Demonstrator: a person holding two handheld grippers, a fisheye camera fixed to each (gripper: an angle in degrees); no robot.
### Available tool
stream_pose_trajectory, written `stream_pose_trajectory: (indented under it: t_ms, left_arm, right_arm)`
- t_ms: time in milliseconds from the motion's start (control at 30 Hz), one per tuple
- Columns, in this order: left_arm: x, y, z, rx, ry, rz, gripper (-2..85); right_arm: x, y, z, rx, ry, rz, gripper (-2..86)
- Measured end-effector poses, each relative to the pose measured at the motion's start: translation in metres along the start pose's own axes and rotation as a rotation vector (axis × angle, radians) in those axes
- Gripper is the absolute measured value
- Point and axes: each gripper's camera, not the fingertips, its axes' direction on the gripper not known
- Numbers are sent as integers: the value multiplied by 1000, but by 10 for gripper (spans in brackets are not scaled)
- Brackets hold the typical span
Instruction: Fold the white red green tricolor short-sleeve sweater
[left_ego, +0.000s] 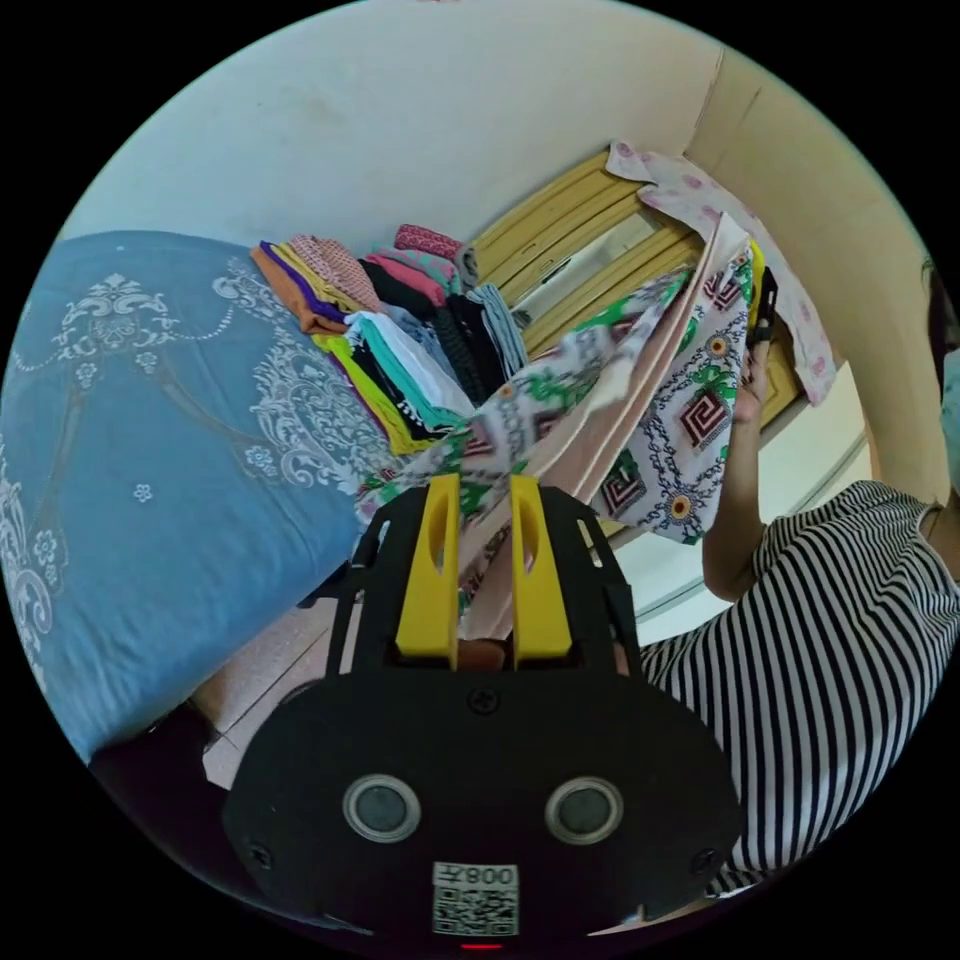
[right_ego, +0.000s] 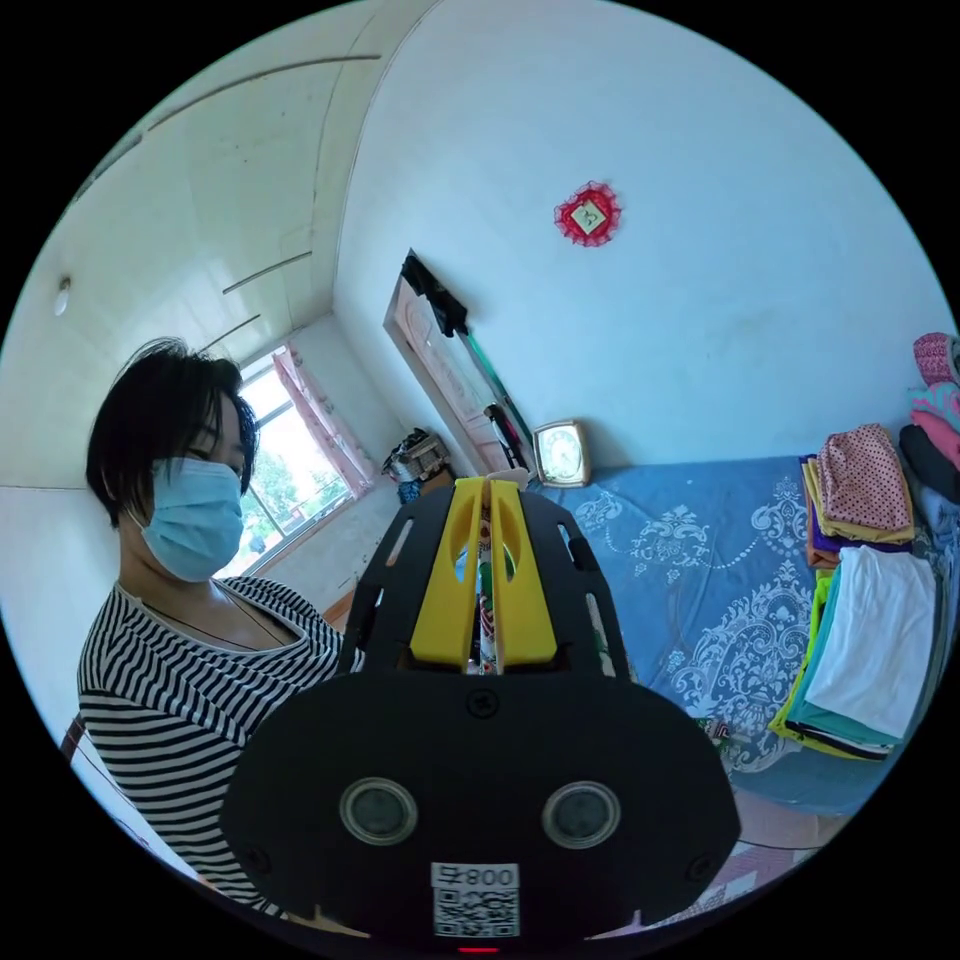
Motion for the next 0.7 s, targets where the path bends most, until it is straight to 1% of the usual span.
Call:
stream_pose_trajectory:
  t_ms: [100,167,233,300,433,533,633,700]
  left_arm:
    - [-20,13,2,31,7,-22,61]
    - [-38,17,11,-6,-9,-34,50]
    - [-64,24,21,-55,2,-103,44]
    - [-78,32,20,-35,39,-138,47]
    - [-104,53,7,11,118,-175,71]
    - [-122,70,-6,46,122,-177,91]
    - [-138,82,-13,41,138,-177,111]
    - [-144,85,-14,18,103,-153,120]
  right_arm:
    - [-2,-8,3,-25,30,-5,5]
    - [5,-10,9,-49,53,21,5]
    - [15,-10,14,-66,46,65,5]
    - [24,-12,15,-61,19,101,5]
    - [23,-27,7,-34,19,79,5]
    - [22,-40,6,-20,0,61,5]
    - [25,-50,8,-19,-23,58,5]
    - [24,-58,11,-20,-47,54,5]
